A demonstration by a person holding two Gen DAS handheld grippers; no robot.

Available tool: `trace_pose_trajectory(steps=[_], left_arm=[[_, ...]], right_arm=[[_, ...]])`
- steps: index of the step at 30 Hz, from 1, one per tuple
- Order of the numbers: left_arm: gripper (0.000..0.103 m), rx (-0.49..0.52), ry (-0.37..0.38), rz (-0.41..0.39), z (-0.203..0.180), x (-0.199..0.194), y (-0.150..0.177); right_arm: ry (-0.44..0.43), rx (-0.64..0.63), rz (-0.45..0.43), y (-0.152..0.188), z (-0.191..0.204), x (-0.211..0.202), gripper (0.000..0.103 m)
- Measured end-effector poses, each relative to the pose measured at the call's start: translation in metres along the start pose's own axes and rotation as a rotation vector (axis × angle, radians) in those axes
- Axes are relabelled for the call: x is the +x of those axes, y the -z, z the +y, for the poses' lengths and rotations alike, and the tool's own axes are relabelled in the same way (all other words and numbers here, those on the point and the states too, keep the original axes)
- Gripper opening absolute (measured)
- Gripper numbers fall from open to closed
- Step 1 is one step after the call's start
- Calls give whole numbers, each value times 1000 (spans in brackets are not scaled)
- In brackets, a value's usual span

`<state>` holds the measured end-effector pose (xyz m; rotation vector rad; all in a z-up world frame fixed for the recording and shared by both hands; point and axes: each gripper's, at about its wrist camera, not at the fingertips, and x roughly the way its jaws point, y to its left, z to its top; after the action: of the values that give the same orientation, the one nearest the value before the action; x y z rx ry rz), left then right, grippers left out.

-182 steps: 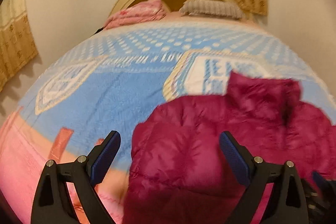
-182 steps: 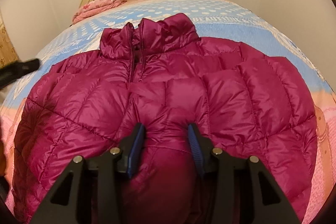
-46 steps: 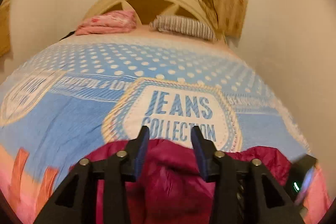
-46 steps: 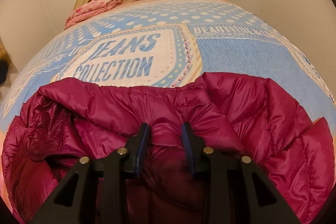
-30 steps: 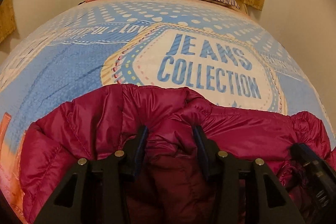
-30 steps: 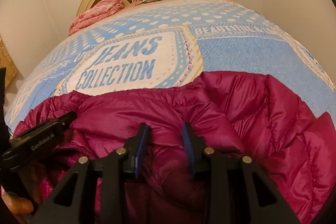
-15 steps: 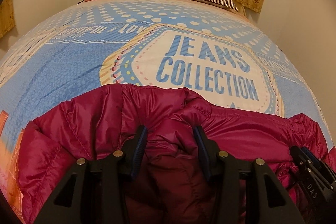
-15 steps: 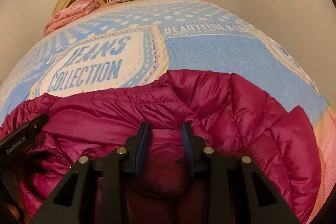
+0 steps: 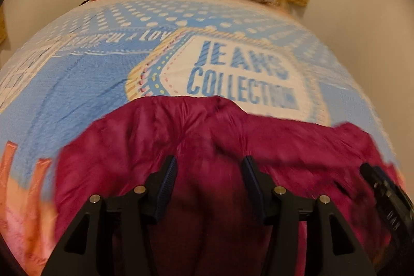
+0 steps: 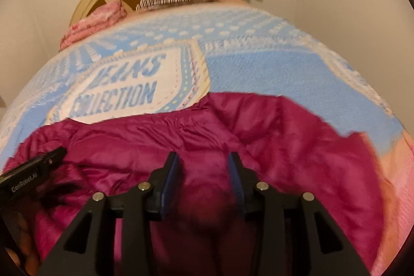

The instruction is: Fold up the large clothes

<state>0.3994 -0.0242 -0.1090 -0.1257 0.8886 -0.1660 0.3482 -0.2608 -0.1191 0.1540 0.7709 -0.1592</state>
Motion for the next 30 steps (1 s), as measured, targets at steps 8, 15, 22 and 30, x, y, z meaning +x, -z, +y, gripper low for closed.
trace_pose_trajectory(steps=[8,15,22,30], left_arm=[[66,93,92,-92,39,-141,71],[69,216,91,-85,63,-221,164],[70,171,76,-78,85,-263,239],[70,168,116,-34,75,-277,285]], right_arm=[[-94,43,-223,42,-58,-168,66],[18,26,-321,114,-117,-321,73],[159,2,-380,173,-151,-439,74],[47,-46,-355,194,-145,-475,88]])
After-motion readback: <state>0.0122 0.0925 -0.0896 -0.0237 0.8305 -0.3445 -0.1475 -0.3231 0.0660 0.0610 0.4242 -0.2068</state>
